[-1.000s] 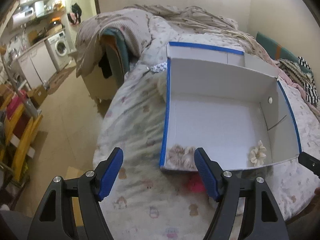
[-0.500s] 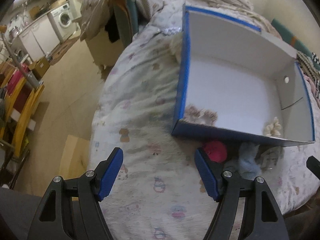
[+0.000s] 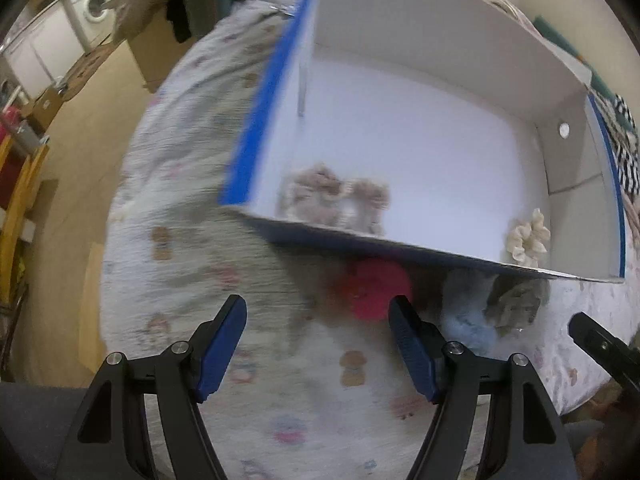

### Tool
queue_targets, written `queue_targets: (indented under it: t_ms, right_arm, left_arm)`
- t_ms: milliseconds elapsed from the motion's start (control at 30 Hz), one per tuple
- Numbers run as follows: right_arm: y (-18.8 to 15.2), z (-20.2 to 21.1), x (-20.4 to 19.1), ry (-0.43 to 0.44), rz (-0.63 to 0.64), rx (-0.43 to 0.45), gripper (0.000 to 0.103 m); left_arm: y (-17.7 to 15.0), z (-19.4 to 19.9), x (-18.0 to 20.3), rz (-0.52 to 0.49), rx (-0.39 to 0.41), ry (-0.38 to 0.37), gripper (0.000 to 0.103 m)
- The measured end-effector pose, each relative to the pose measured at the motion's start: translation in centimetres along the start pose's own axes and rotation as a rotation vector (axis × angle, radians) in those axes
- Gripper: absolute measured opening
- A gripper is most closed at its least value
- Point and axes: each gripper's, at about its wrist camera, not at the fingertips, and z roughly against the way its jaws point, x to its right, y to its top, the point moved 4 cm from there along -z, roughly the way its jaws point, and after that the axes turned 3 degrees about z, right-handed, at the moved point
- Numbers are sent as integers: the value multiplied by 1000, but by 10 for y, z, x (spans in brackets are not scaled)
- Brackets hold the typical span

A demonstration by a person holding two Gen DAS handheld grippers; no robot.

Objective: Organize soft objects
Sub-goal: 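Grasp the pink rubber duck with the left tool while the right tool grasps the clear plastic bag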

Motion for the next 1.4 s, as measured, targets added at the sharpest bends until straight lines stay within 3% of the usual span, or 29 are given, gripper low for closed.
queue_targets:
  t_ms: [133,300,433,467,600,733,933,1167,1400]
  right_arm:
    - [2,-11,12,20,-48,-33,91]
    - [6,-25,11,0,-21,-59,91]
    - [6,-40,2,-10,22,-94,71]
    - [6,-44,0,-12,31,-104,71]
    - [7,-56,-1,-33,46,-123,69]
    - [7,-61,0,-19,39,-140,45]
    - [3,-56,-2,-36,80,-118,24]
    - [1,-43,-17,-8,89,-69,20]
    - [-3,-26,-9,24,71,-40,20]
  left_arm:
    - [1,-10,15,-31,6,42,71]
    - [3,-25,26,-34,-24,37,69]
    - [6,-40,26,-24,-54,53,62]
    - [7,-43,26,-21,-59,56,62]
    - [10,-50,29,-7,-85,17,39]
    - [12,-56,36,-8,-125,-55,37]
    - [14,-65,36,15,-150,-99,34]
    - [18,-65,30,37,-153,-136,29]
    - [14,-47,11,21,-100,-87,29]
